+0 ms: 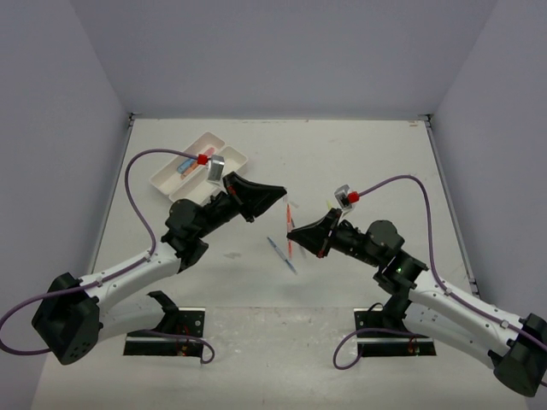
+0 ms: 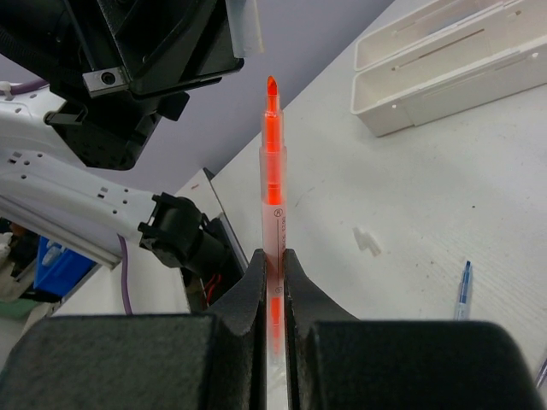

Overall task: Sort the stationery into containers
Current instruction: Close the pen cap on the pen.

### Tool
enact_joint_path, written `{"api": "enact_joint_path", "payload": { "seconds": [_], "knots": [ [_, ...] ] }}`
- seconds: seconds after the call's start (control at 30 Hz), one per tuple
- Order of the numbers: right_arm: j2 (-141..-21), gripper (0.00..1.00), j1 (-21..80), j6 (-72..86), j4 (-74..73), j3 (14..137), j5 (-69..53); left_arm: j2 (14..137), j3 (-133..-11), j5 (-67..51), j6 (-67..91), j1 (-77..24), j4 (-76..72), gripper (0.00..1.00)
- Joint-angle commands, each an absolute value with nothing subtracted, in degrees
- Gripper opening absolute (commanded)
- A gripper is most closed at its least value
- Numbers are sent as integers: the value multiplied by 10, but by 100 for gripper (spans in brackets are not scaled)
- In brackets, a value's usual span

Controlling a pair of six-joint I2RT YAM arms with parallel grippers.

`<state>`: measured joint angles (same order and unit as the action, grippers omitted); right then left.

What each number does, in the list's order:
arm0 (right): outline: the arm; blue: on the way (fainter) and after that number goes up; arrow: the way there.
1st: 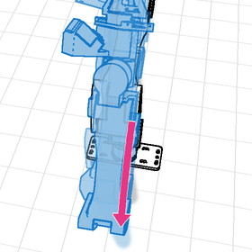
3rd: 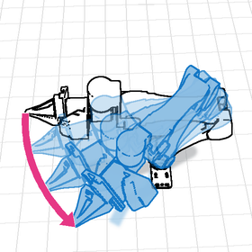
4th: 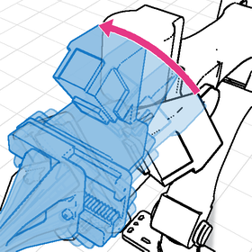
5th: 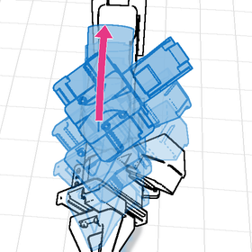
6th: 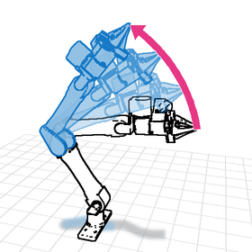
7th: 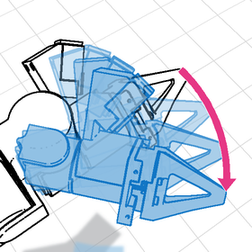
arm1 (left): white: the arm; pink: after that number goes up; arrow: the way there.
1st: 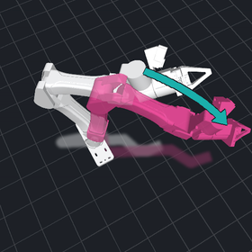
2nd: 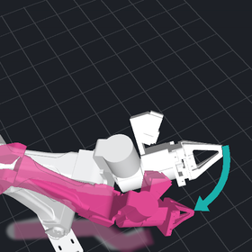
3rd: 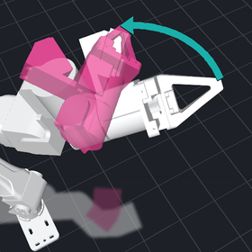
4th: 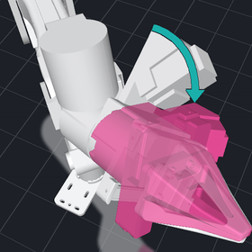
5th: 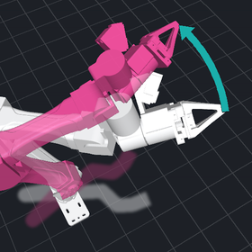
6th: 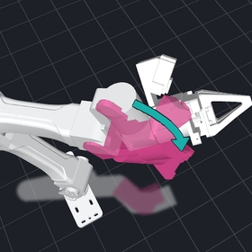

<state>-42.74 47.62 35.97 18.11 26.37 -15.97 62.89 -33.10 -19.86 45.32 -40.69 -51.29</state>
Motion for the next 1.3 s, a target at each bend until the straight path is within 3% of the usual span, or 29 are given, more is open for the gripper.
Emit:
{"api": "enact_joint_path", "payload": {
  "seconds": [0.0, 0.77, 1.27],
  "knots": [
    [-428, 0, 480, 347, 183, 295, -163, 632, -342, -191, 465, -410, -553, 0],
    [-429, 0, 479, 339, 160, 322, -144, 653, -323, -212, 484, -410, -584, 0],
    [-469, 0, 479, 305, 158, 416, -118, 630, -268, -198, 542, -410, -604, 0]
  ]
}}
